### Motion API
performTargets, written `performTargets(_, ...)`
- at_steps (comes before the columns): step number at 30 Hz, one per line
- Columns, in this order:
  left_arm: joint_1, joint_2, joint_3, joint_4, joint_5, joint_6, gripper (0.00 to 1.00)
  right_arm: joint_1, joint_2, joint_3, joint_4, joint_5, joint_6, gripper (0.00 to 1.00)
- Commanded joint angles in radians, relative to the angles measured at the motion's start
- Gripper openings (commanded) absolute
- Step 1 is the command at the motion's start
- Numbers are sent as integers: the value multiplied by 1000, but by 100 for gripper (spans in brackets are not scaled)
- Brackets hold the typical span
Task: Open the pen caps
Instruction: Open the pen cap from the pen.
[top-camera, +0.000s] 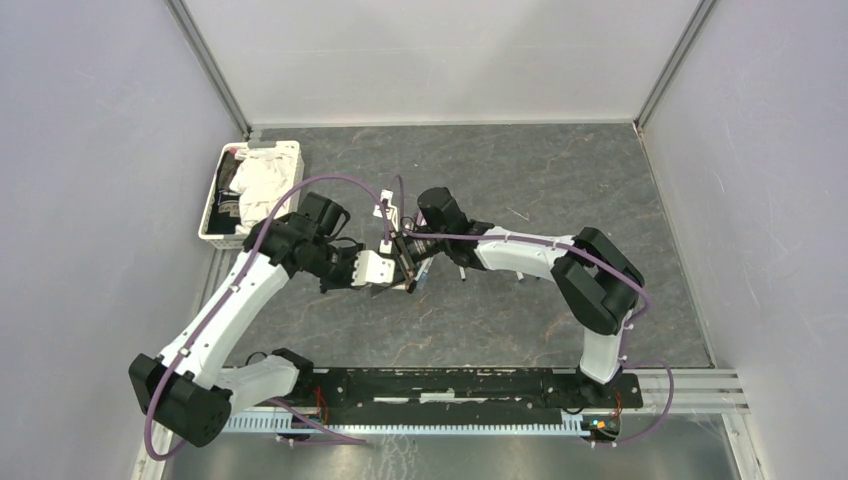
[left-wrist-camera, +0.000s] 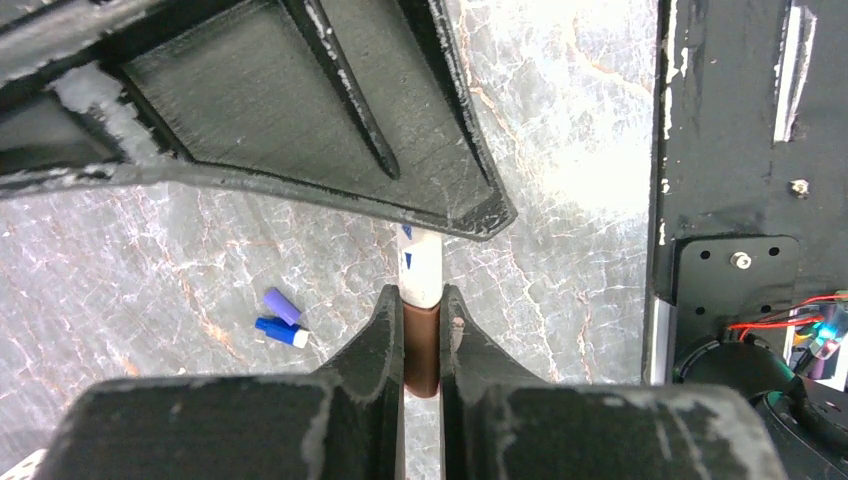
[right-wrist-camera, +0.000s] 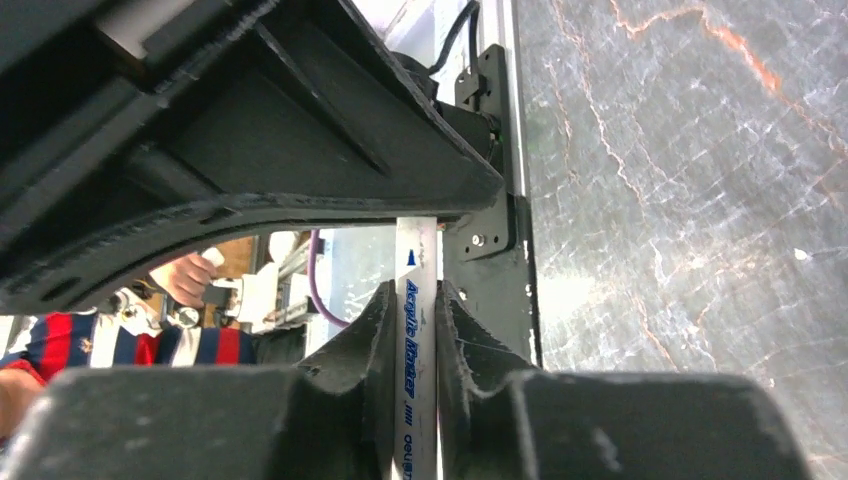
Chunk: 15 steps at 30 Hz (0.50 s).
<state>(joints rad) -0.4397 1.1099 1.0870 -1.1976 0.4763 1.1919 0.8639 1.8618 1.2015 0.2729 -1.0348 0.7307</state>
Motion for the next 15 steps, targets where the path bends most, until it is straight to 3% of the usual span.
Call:
performTargets(1, -1, -11, 16, -11, 0, 58, 2, -9, -49, -32, 16, -15, -20, 9)
performTargets(2, -1, -13, 17, -13, 2, 58, 3, -12, -53, -35, 14, -12, -19, 0)
performTargets(3, -1, -14, 18, -14, 4, 56, 7, -16, -57, -38, 14, -7, -20, 0)
performTargets(5, -1, -19, 23, -20, 9, 50, 29, -24, -67, -43, 22, -7, -19, 0)
performTargets(7, -1, -22, 28, -39, 16, 49, 43, -32, -81, -54, 43, -15, -13, 0)
performTargets(15, -1, -15, 13, -2, 26, 29, 43, -35, -92, -62, 60, -12, 7, 0)
